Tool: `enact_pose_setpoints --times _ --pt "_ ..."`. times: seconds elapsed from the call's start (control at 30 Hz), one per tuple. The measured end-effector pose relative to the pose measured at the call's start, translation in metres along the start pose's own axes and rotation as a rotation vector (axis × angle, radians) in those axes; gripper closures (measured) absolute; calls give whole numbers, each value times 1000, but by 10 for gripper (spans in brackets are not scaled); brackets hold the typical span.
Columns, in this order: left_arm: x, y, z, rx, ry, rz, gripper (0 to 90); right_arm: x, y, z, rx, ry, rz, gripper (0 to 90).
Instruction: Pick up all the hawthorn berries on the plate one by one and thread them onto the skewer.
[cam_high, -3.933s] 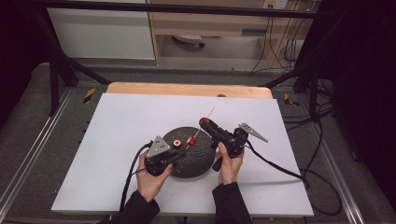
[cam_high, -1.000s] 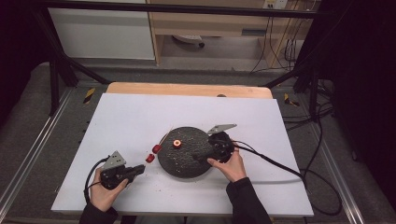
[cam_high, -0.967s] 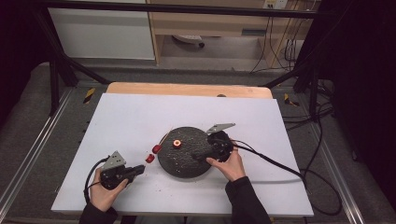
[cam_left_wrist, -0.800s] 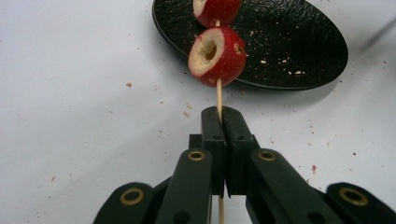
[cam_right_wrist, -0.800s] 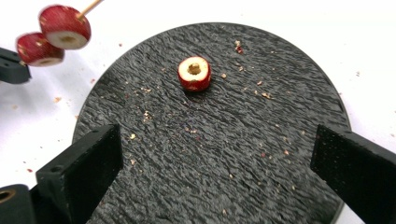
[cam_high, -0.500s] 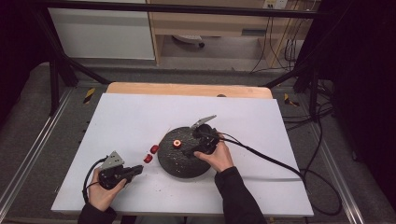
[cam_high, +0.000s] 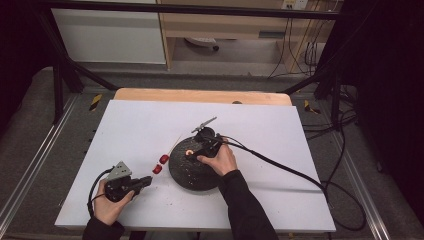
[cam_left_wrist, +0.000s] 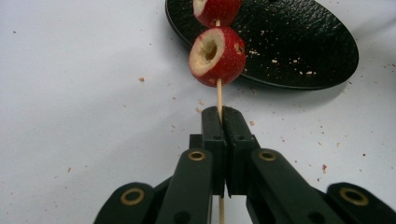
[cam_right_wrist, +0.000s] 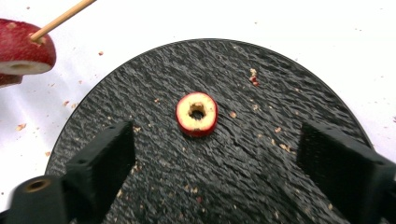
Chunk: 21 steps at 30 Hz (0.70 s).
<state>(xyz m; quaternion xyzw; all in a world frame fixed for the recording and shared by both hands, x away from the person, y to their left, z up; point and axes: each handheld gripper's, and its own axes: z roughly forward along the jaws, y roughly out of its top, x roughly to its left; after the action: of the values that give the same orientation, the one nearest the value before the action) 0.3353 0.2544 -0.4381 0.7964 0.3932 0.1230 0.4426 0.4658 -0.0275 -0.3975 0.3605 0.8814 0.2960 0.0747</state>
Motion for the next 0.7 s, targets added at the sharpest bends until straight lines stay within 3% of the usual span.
enact_pose_setpoints --times 0.47,0.7 --pt "0 -1 3 10 -1 -2 882 0 13 20 79 21 25 343" --pt "0 -1 3 12 -1 -2 883 1 18 25 91 33 24 440"
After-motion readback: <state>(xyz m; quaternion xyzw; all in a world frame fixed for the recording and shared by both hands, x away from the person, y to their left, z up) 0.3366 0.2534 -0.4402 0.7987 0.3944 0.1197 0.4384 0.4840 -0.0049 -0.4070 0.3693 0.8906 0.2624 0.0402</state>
